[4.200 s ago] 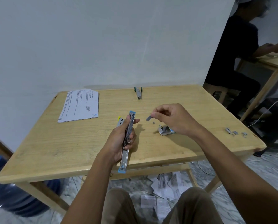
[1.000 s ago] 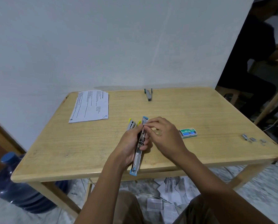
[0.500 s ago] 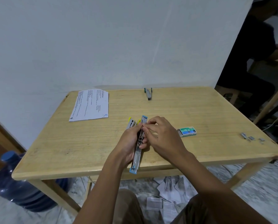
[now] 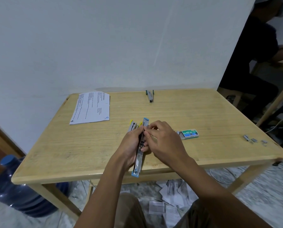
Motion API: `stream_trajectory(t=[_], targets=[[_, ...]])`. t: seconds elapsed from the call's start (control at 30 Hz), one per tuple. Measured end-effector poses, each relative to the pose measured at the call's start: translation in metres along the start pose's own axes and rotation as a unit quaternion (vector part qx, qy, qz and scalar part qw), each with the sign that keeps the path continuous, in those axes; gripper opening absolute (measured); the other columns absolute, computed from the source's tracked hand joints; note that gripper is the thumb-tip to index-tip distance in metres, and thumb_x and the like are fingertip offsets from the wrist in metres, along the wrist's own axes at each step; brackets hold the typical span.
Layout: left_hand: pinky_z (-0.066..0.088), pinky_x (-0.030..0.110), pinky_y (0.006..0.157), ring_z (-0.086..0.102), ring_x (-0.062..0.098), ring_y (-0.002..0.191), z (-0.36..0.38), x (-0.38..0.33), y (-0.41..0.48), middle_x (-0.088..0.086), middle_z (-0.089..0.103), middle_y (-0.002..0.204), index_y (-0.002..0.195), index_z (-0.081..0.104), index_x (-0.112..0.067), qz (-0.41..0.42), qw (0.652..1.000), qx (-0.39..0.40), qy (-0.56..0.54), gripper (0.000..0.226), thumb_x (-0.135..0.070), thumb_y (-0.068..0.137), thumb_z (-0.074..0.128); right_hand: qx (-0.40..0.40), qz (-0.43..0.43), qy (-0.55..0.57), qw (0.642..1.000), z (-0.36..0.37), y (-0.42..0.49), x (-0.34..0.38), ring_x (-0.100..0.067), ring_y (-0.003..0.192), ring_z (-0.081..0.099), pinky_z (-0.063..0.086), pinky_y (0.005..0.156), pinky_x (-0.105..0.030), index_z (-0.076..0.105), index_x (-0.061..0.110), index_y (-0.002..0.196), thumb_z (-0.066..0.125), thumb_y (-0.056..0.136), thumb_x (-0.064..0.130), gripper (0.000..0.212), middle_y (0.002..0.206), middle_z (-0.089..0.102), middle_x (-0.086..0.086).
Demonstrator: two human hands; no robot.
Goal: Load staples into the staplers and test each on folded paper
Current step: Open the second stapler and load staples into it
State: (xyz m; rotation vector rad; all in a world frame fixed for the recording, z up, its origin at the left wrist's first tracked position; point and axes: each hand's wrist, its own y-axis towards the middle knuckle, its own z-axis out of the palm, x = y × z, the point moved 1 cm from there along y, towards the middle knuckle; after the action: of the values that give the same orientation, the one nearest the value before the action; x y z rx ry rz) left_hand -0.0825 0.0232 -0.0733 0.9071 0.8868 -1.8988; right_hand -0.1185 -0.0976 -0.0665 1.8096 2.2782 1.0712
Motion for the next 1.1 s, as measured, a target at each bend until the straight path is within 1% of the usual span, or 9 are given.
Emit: stream_trajectory(t=[0.13, 0.27, 0.37, 0.53, 0.63, 0.77, 0.93, 1.03, 1.1], targets=[[0.03, 0.02, 0.037, 0.039, 0.011, 0.046, 0.0, 0.001, 0.002, 0.007, 0.044, 0.062, 0.107, 0.056, -0.002, -0.001, 1.0, 0.005, -0.004, 0.029, -0.024, 0.106, 0.038, -0.01, 0.013, -0.007, 1.0, -0.001, 0.0, -0.002, -0.011, 0.099, 0.055, 0.049, 0.069, -0.03, 0.072, 0.023, 0.115, 0.051, 0.096, 0.034, 0.03, 0.107, 0.062, 0.009], [0.028, 0.02, 0.037, 0.035, 0.012, 0.045, -0.001, 0.001, 0.002, 0.006, 0.043, 0.06, 0.092, 0.054, -0.004, -0.023, 1.0, 0.01, -0.02, 0.031, -0.027, 0.106, 0.038, -0.034, 0.063, 0.052, 0.996, -0.004, -0.002, -0.006, -0.01, 0.103, 0.056, 0.05, 0.075, -0.031, 0.066, 0.022, 0.125, 0.051, 0.098, 0.035, 0.034, 0.109, 0.062, 0.009], [0.028, 0.019, 0.036, 0.034, 0.012, 0.044, 0.001, 0.0, 0.001, 0.006, 0.042, 0.061, 0.096, 0.058, -0.005, -0.025, 0.999, 0.006, -0.036, 0.031, -0.026, 0.106, 0.037, -0.025, 0.09, 0.12, 0.988, -0.01, -0.007, -0.011, -0.003, 0.089, 0.059, 0.049, 0.072, -0.023, 0.068, 0.028, 0.12, 0.052, 0.098, 0.037, 0.028, 0.104, 0.061, 0.014], [0.033, 0.026, 0.048, 0.037, 0.012, 0.049, -0.004, 0.002, 0.004, 0.002, 0.045, 0.062, 0.124, 0.057, 0.0, -0.017, 1.0, -0.017, -0.009, 0.041, -0.03, 0.107, 0.034, 0.093, 0.007, 0.174, 0.98, -0.015, -0.022, -0.011, -0.005, 0.091, 0.062, 0.052, 0.077, -0.03, 0.072, 0.031, 0.106, 0.056, 0.089, 0.051, 0.03, 0.103, 0.061, 0.017], [0.034, 0.027, 0.052, 0.039, 0.014, 0.049, -0.004, 0.002, 0.004, 0.002, 0.046, 0.062, 0.123, 0.055, -0.002, -0.016, 0.999, -0.033, -0.024, 0.039, -0.03, 0.107, 0.034, 0.151, -0.041, 0.178, 0.972, -0.018, -0.034, -0.008, 0.003, 0.104, 0.059, 0.052, 0.086, -0.026, 0.069, 0.034, 0.113, 0.066, 0.079, 0.062, 0.044, 0.117, 0.051, 0.022], [0.033, 0.027, 0.049, 0.037, 0.016, 0.049, -0.001, 0.002, 0.001, 0.003, 0.047, 0.063, 0.115, 0.051, -0.005, 0.002, 0.997, -0.054, -0.053, 0.033, -0.03, 0.107, 0.031, 0.175, -0.093, 0.14, 0.97, -0.024, -0.043, -0.005, 0.011, 0.11, 0.05, 0.048, 0.084, -0.014, 0.061, 0.038, 0.123, 0.074, 0.068, 0.067, 0.064, 0.134, 0.038, 0.023], [0.037, 0.024, 0.041, 0.043, 0.016, 0.051, 0.008, 0.002, -0.001, 0.004, 0.048, 0.064, 0.107, 0.047, -0.009, 0.02, 0.988, -0.056, -0.142, 0.024, -0.029, 0.107, 0.032, 0.147, -0.166, 0.119, 0.968, -0.018, -0.044, -0.006, -0.007, 0.109, 0.059, 0.057, 0.075, -0.033, 0.063, 0.027, 0.115, 0.076, 0.076, 0.051, 0.049, 0.129, 0.051, 0.007], [0.038, 0.024, 0.043, 0.043, 0.016, 0.052, 0.006, -0.002, -0.002, 0.004, 0.047, 0.065, 0.106, 0.046, -0.009, 0.042, 0.983, -0.068, -0.164, 0.022, -0.027, 0.106, 0.033, 0.102, -0.193, 0.15, 0.964, -0.019, -0.043, -0.009, -0.009, 0.1, 0.064, 0.056, 0.073, -0.033, 0.069, 0.019, 0.107, 0.077, 0.081, 0.038, 0.032, 0.116, 0.063, 0.004], [0.04, 0.026, 0.048, 0.048, 0.017, 0.055, 0.003, -0.008, -0.004, 0.005, 0.051, 0.067, 0.11, 0.046, -0.008, 0.053, 0.983, -0.068, -0.163, 0.022, -0.028, 0.106, 0.035, 0.053, -0.195, 0.178, 0.963, -0.022, -0.042, -0.01, -0.009, 0.099, 0.066, 0.056, 0.08, -0.03, 0.072, 0.013, 0.107, 0.075, 0.085, 0.031, 0.029, 0.111, 0.069, 0.0]])
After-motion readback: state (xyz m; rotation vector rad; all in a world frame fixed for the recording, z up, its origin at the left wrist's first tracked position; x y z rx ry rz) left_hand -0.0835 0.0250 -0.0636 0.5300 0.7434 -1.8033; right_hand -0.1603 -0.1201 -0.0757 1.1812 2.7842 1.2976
